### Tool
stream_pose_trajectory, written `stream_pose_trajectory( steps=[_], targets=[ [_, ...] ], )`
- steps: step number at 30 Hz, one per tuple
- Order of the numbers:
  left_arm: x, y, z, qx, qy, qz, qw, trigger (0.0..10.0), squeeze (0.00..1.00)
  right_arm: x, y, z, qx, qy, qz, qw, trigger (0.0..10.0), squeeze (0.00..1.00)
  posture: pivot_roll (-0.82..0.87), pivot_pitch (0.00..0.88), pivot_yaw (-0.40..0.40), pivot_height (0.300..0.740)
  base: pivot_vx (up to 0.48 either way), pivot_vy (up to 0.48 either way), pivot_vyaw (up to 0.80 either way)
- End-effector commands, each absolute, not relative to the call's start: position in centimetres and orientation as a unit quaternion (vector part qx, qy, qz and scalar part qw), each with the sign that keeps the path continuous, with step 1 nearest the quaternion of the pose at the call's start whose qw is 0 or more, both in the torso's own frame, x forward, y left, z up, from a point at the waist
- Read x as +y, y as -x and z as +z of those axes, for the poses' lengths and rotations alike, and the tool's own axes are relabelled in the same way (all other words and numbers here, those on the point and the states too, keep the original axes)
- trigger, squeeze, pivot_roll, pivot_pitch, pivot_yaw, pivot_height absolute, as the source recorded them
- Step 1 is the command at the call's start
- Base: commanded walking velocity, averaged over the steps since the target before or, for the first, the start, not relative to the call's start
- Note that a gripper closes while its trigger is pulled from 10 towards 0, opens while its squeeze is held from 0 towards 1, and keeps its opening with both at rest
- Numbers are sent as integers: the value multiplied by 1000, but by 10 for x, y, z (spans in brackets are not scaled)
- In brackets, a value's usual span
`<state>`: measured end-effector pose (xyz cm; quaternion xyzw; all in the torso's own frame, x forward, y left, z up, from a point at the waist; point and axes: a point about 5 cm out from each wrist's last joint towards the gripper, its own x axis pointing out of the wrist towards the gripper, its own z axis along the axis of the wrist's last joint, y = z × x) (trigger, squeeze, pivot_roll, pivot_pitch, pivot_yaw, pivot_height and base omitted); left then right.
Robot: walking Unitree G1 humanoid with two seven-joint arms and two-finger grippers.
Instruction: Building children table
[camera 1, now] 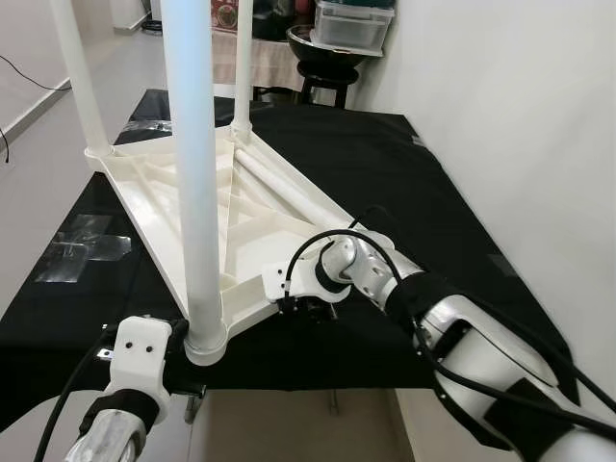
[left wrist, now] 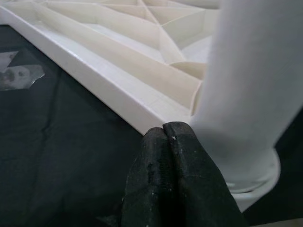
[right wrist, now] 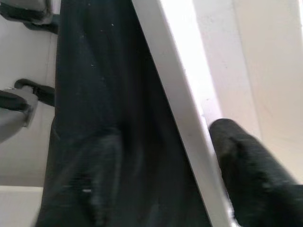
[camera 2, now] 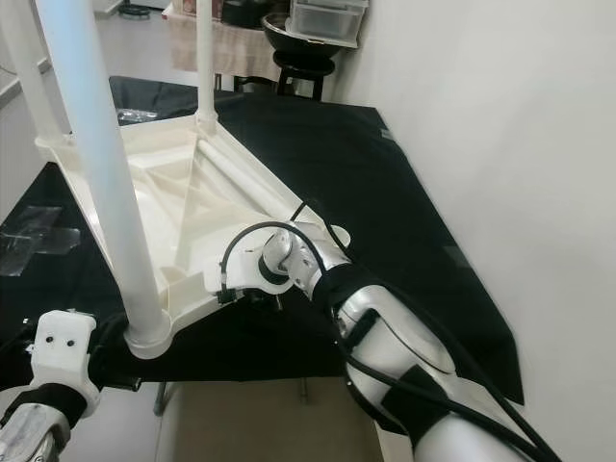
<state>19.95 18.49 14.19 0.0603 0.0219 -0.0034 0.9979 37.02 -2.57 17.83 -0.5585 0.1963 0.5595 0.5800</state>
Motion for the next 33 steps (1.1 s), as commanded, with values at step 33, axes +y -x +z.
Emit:
stream_pose_trajectory(
  steps=[33],
  targets=[
    [188,-193,142,34,-69,21,997,10000,0,23,-357,205,238,264,632,689,0,0,70,116,-198,740,0,0,0]
  ],
)
